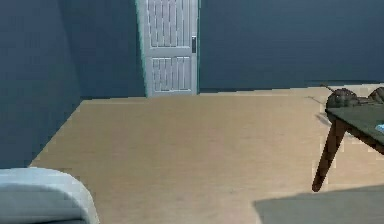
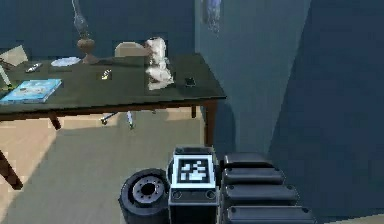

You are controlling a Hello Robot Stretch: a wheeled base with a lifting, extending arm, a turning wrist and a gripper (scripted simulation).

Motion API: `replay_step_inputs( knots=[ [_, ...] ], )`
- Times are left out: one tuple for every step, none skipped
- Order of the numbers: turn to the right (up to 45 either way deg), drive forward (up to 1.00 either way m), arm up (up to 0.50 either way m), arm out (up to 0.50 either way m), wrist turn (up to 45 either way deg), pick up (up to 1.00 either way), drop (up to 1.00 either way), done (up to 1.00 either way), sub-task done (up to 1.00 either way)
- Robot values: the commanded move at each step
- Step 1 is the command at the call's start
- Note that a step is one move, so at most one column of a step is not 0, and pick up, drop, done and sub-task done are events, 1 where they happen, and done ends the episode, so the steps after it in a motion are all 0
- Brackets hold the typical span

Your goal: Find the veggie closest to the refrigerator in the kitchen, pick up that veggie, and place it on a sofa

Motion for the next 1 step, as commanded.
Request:
replay_step_inputs(
  knots=[
    [45.0,0.00,0.00,0.00,0.0,0.00,0.00,0.00,0.00]
  ],
)
